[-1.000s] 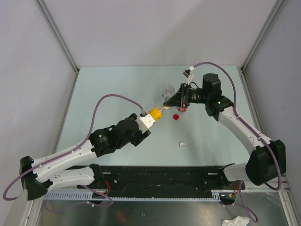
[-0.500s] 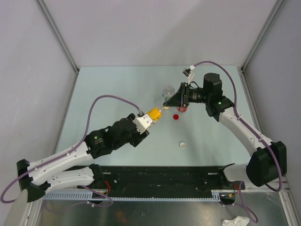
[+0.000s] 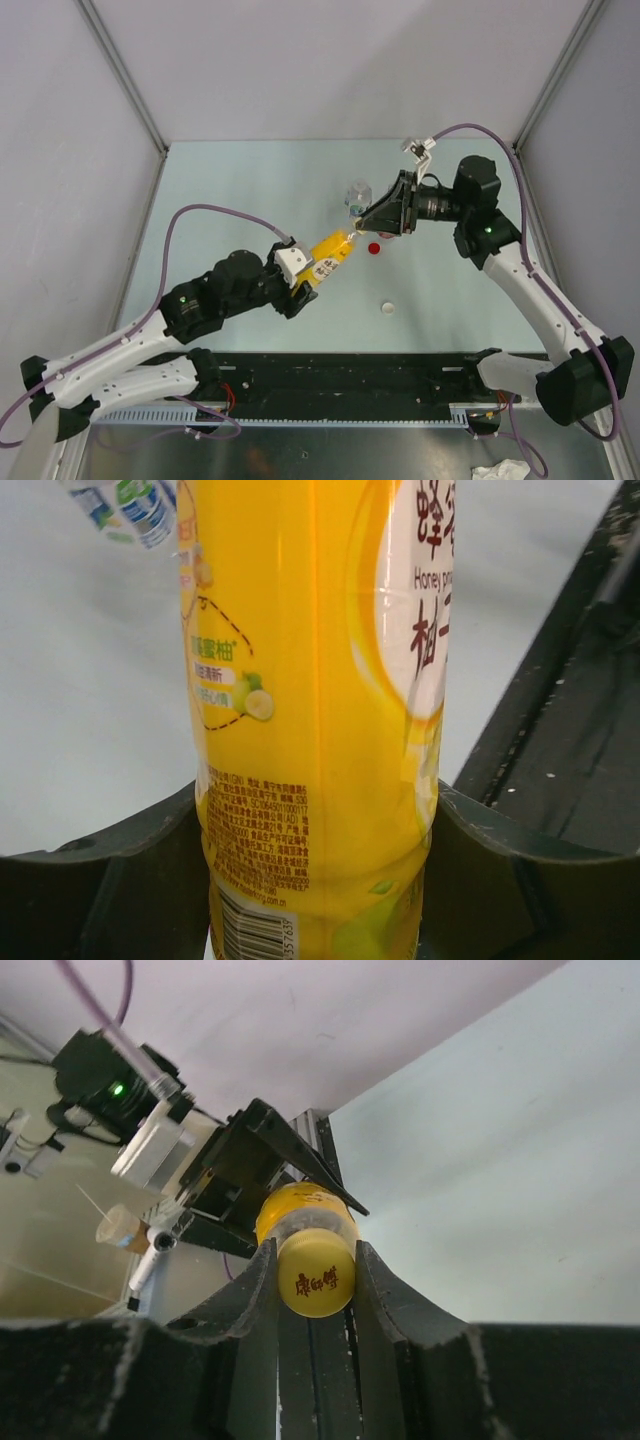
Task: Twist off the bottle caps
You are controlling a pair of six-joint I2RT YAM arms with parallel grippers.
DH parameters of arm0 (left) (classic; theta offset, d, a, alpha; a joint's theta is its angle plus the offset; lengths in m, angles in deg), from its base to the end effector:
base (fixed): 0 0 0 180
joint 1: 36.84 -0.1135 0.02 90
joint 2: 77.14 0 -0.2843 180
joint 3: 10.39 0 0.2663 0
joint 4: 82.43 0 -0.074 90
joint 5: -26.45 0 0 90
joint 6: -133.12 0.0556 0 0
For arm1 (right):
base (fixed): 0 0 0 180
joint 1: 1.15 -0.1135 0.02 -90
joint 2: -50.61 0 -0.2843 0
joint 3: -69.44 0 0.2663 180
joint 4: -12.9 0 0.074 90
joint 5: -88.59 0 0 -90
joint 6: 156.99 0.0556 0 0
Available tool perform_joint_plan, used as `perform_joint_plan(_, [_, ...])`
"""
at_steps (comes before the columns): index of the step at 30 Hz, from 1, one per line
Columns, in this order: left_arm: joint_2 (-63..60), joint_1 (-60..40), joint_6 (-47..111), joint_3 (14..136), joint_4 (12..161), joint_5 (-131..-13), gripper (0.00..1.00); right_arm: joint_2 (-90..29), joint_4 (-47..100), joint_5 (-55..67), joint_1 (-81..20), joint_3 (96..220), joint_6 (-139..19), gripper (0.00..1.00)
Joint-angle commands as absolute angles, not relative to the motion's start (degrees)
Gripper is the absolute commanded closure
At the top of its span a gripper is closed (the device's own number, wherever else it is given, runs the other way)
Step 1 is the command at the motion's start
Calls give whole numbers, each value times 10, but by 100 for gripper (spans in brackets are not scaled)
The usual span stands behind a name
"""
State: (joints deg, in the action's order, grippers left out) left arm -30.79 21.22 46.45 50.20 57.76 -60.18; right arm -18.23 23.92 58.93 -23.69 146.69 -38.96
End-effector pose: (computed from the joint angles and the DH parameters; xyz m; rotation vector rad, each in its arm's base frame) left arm 0.1079 -0.1669 0.3288 1.0182 1.7900 -0.5426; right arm 0.2421 0.1528 0.4130 -0.8073 1.6331 1.4870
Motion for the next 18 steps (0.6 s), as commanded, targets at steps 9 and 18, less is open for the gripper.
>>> perform_joint_plan(9, [-337, 180, 459, 532, 721, -1007, 100, -99, 213, 663, -247, 1486, -514, 100])
perform_joint_plan(18, [-320, 171, 436, 560, 737, -1187, 100, -60, 169, 682, -261, 1486, -513, 100])
